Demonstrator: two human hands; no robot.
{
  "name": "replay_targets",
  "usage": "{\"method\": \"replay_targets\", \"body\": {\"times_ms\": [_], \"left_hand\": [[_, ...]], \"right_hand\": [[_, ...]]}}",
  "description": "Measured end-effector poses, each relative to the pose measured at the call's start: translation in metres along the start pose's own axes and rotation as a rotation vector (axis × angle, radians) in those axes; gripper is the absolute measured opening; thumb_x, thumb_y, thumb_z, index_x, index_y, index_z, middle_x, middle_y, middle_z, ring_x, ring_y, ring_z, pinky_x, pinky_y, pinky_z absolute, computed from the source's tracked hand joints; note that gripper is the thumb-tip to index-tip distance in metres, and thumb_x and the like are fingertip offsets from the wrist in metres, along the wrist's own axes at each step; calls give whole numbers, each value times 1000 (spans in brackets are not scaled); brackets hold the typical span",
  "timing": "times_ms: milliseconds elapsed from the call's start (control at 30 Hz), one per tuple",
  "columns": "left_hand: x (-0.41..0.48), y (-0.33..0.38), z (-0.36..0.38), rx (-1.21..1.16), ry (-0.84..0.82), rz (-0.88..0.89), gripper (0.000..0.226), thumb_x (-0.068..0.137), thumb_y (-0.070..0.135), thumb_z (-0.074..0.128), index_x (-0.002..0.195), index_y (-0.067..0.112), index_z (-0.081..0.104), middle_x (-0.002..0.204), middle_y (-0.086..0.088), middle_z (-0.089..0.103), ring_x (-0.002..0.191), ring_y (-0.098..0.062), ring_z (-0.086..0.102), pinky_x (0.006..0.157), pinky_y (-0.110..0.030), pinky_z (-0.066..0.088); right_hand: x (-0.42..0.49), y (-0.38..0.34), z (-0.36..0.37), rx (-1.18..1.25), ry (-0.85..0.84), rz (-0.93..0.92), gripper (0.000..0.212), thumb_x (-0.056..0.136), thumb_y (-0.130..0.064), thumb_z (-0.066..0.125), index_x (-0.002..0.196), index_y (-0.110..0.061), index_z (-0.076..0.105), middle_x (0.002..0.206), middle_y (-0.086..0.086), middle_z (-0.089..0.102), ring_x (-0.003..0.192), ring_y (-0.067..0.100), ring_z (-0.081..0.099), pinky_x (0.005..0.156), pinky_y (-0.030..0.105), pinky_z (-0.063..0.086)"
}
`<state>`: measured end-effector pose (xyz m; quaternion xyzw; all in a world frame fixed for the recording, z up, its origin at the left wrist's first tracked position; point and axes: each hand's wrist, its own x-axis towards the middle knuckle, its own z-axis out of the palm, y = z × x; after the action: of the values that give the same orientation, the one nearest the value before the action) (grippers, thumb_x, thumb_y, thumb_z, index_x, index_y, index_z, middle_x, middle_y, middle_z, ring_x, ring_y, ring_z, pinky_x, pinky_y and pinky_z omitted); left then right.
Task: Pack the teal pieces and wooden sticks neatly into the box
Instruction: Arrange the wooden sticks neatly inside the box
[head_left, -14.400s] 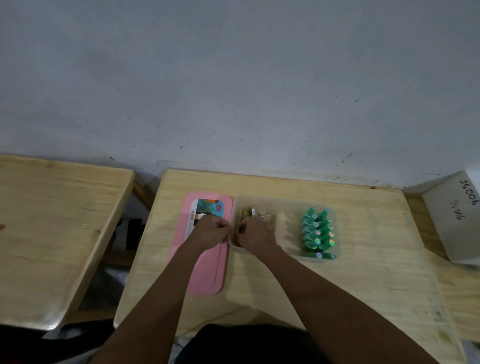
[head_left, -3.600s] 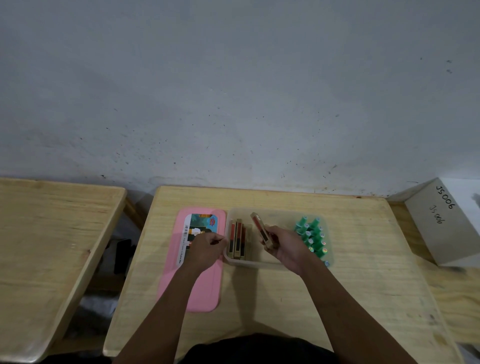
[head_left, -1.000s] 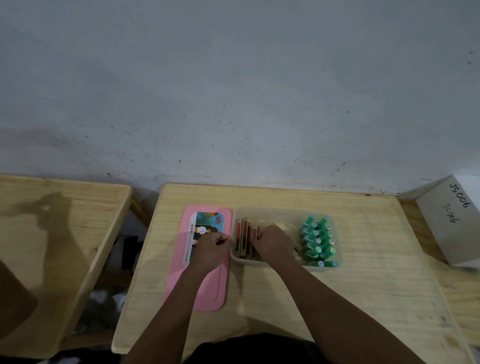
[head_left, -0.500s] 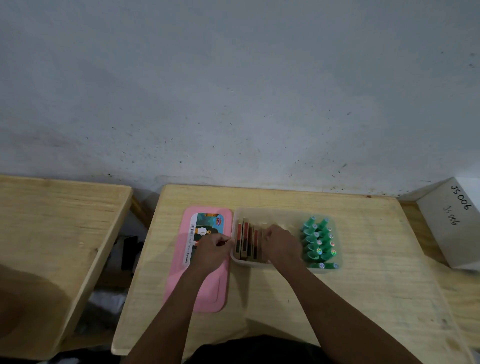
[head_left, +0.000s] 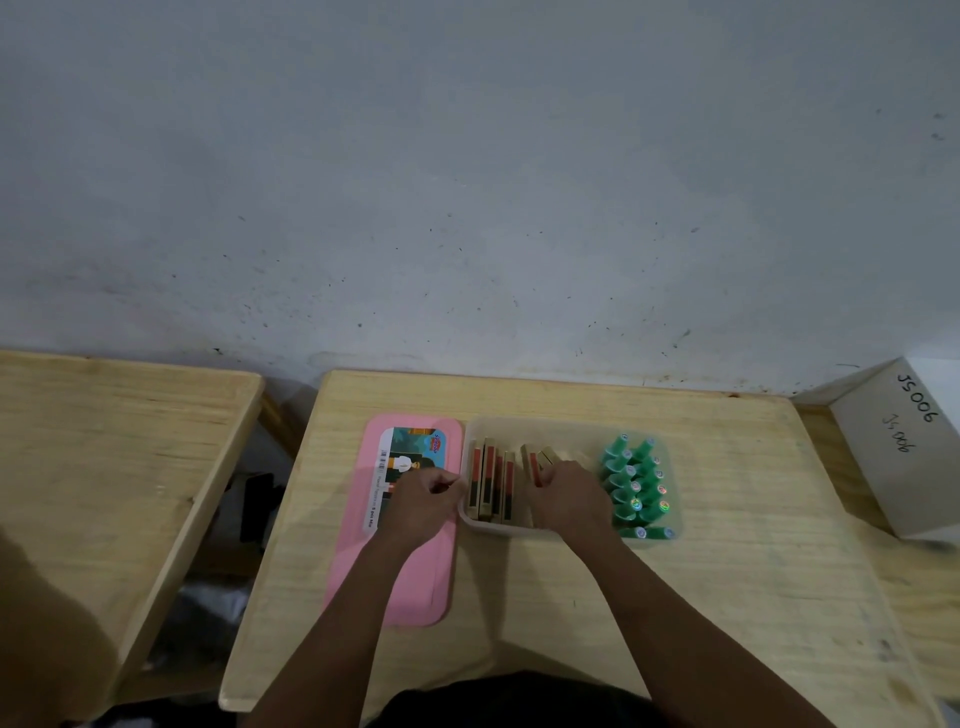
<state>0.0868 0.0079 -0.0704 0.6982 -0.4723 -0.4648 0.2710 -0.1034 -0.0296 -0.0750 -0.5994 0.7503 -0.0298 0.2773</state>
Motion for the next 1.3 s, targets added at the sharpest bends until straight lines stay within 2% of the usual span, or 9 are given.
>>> {"method": "replay_targets", "body": {"times_ms": [133,267,367,467,567,633,867,1067,1300], "left_hand": [[0,-1,0,-4,-1,-8,11,91,21,61,92,13,69,81,-1,70,77,-17,68,82,-41,59],[-1,-1,0,-4,0,-7,13,92,20,60,93,12,70,82,-3,70,77,-17,68,83,-41,58],[-1,0,0,-5,-4,-1,13,92,20,60,91,12,69,82,-5,70,74,-16,68,82,-40,59],[-1,-1,0,1,-1,-3,13,92,21,60,93,12,70,83,-6,71,76,-18,68,82,-41,59],[0,-3,0,6,-3,-6,16,91,23,61,95,12,71,86,-5,71,83,-22,68,83,-44,58],[0,-3,0,4,0,-13,16,91,23,61,94,11,71,86,-4,71,83,-21,68,83,-44,58],[1,-3,0,-29,12,2,11,90,19,62,86,16,71,85,-8,72,80,-23,68,82,-46,57],[2,-6,1,-36,2,5,11,91,19,62,85,16,70,82,-8,72,78,-25,70,80,-45,59],[4,-8,2,-10,0,8,10,91,20,61,86,17,69,82,-5,71,77,-20,70,80,-42,59]], "right_hand": [[2,-2,-3,610,-141,60,27,90,-28,56,86,-7,71,73,10,67,66,19,60,66,40,55],[-1,-6,-13,904,-299,152,22,95,-19,53,103,-3,66,90,12,68,73,19,64,58,29,52],[0,-4,-9,742,-194,54,20,94,-23,57,104,-9,68,92,12,70,73,18,64,57,31,56],[0,-6,-1,506,-75,-11,22,91,-30,59,95,-12,71,80,5,70,71,19,65,73,40,58],[-2,-15,7,364,-23,-50,18,87,-32,66,90,-15,70,83,-1,68,73,14,64,64,28,52],[-3,-23,12,329,-38,-56,18,85,-32,69,91,-16,68,80,-3,65,69,10,61,58,23,47],[6,-18,14,148,-195,-177,26,94,-27,53,98,-17,76,101,0,72,86,15,65,79,30,52],[4,3,-7,-97,137,-81,22,89,-33,52,102,-26,69,101,-4,69,93,21,66,68,28,43],[4,12,-7,-369,82,-66,21,84,-27,60,103,-18,66,101,-1,66,94,22,67,67,29,43]]}}
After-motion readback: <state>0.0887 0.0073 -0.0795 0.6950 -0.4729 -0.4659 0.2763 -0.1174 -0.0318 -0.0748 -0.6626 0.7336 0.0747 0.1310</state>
